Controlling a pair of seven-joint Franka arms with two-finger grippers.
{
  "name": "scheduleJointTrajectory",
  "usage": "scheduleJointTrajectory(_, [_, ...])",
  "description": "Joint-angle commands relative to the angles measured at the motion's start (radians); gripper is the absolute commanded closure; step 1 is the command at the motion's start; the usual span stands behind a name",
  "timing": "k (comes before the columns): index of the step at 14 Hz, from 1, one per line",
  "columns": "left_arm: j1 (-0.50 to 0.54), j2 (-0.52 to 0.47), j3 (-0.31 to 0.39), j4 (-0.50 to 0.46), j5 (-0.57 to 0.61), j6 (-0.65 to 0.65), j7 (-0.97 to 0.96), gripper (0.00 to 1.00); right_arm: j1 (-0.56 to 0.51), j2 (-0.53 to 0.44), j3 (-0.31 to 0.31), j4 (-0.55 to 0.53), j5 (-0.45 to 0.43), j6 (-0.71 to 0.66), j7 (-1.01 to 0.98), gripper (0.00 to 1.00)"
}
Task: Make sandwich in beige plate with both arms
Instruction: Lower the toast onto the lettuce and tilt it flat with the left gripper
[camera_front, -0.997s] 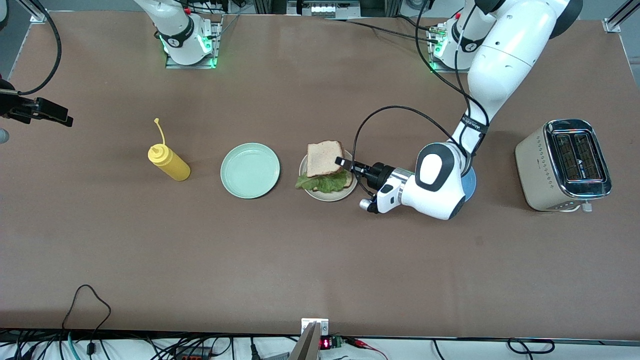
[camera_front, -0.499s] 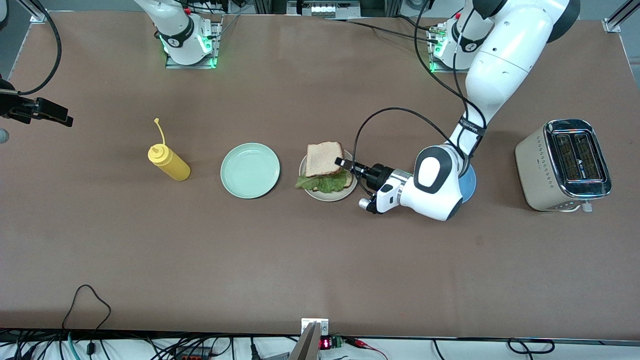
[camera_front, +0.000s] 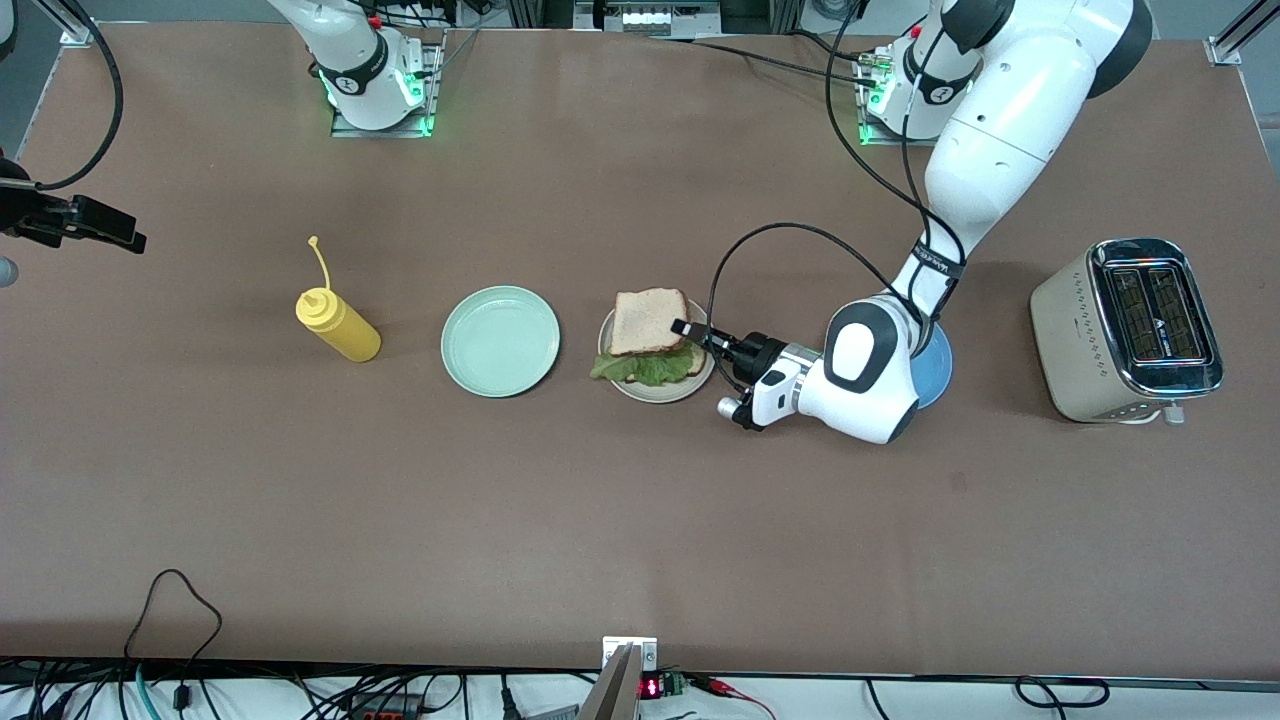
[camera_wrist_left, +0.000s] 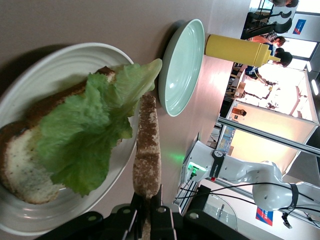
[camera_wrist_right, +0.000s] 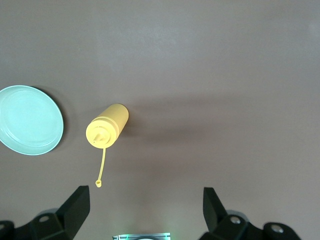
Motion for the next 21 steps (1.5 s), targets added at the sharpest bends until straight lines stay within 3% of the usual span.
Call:
scheduleJointTrajectory(1, [0.008, 0.008, -0.003, -0.004, -0.024, 0.010, 0.070, 0.99, -0.003, 0.001, 0.001, 0.012, 0.014, -0.007, -0.010, 0.00])
scheduleJointTrajectory(6, [0.036, 0.027, -0.004, -0.001, -0.029, 0.040, 0.128, 0.97, -0.002, 0.001, 0.001, 0.012, 0.014, -0.007, -0.010, 0.00])
scheduleJointTrajectory(9, [0.047, 0.036, -0.004, 0.000, -0.027, 0.050, 0.139, 0.85, -0.003, 0.001, 0.001, 0.012, 0.014, -0.007, -0.008, 0.00])
scheduleJointTrajectory(10, [0.047, 0.036, -0.003, 0.000, -0.026, 0.068, 0.139, 0.68, -0.003, 0.001, 0.001, 0.012, 0.014, -0.007, -0.008, 0.00])
scheduleJointTrajectory(11, [0.045, 0.035, -0.003, 0.000, -0.030, 0.089, 0.137, 0.44, -0.003, 0.001, 0.001, 0.012, 0.014, -0.007, -0.010, 0.00])
scheduleJointTrajectory(12, [0.047, 0.035, -0.003, -0.003, -0.030, 0.106, 0.139, 0.09, -0.003, 0.001, 0.001, 0.012, 0.014, -0.007, -0.010, 0.00])
scheduleJointTrajectory(13, [0.048, 0.033, -0.003, -0.007, -0.026, 0.110, 0.141, 0.00, -0.003, 0.001, 0.001, 0.012, 0.014, -0.007, -0.010, 0.00])
scheduleJointTrajectory(21, [0.068, 0.019, -0.003, -0.021, -0.016, 0.099, 0.206, 0.00, -0.003, 0.001, 0.001, 0.012, 0.014, -0.007, -0.010, 0.00])
